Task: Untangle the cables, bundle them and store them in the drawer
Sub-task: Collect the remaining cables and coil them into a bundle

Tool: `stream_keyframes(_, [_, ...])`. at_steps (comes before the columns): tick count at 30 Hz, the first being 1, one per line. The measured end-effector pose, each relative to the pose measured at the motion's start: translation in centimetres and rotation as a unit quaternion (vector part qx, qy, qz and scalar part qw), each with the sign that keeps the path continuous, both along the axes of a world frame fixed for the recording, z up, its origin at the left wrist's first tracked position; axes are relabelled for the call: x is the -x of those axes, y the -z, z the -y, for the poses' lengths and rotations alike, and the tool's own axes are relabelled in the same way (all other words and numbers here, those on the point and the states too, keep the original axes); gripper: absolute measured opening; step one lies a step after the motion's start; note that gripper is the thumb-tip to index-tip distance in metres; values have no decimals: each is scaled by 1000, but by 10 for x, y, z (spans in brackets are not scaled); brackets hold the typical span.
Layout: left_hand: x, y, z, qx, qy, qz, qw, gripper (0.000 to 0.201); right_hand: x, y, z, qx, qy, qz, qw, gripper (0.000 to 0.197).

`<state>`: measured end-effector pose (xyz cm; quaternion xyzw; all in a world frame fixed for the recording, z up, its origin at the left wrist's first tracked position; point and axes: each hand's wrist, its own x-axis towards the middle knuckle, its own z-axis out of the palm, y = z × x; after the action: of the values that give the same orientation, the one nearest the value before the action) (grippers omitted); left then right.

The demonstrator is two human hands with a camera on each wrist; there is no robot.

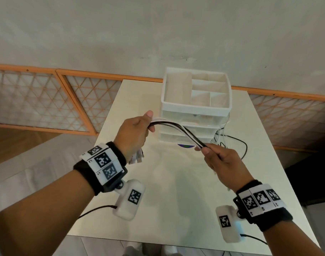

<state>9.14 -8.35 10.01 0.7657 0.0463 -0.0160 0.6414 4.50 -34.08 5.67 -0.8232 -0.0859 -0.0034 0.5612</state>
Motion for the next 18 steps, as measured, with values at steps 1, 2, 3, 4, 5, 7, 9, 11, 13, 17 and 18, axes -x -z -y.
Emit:
stream_keyframes(1, [1, 4, 6, -5, -19, -6, 1000, 53, 1, -1, -8, -19, 21, 21, 999, 22])
stream_keyframes(2, [3, 8, 13, -23, -30, -10, 999, 56, 2, -4, -18, -39, 40, 39, 998, 21])
stream_keyframes(3, [7, 9, 20, -47, -23, -17, 998, 61, 4, -8, -29, -57, 53, 55, 995, 21])
stream_keyframes(4, [12, 10, 27, -70, 0, -32, 997, 71, 7, -11, -40, -66, 57, 74, 993, 23])
stream_keyframes(5, [18, 8, 35, -90, 29, -51, 994, 87, 8, -13, -51, -69, 52, 96, 992, 24])
stream_keyframes(7, [30, 1, 52, -74, 90, -66, 991, 106, 11, -15, -72, -52, 35, 142, 988, 22])
stream_keyframes(9, [36, -5, 61, -28, 135, -35, 990, 86, 13, -10, -84, -11, 32, 175, 984, 32])
stream_keyframes(11, [33, -10, 58, 14, 94, -20, 995, 53, 15, 1, -85, 22, 7, 181, 983, 25])
stream_keyframes(13, [29, -12, 49, 71, 47, -33, 996, 39, 18, 10, -81, 62, -35, 177, 982, 30])
stream_keyframes(17, [30, -9, 41, 87, 66, -50, 993, 30, 21, 18, -74, 107, -59, 188, 975, 44])
stream_keyframes(18, [29, -7, 40, 87, 63, -58, 993, 30, 20, 18, -73, 111, -62, 188, 974, 45])
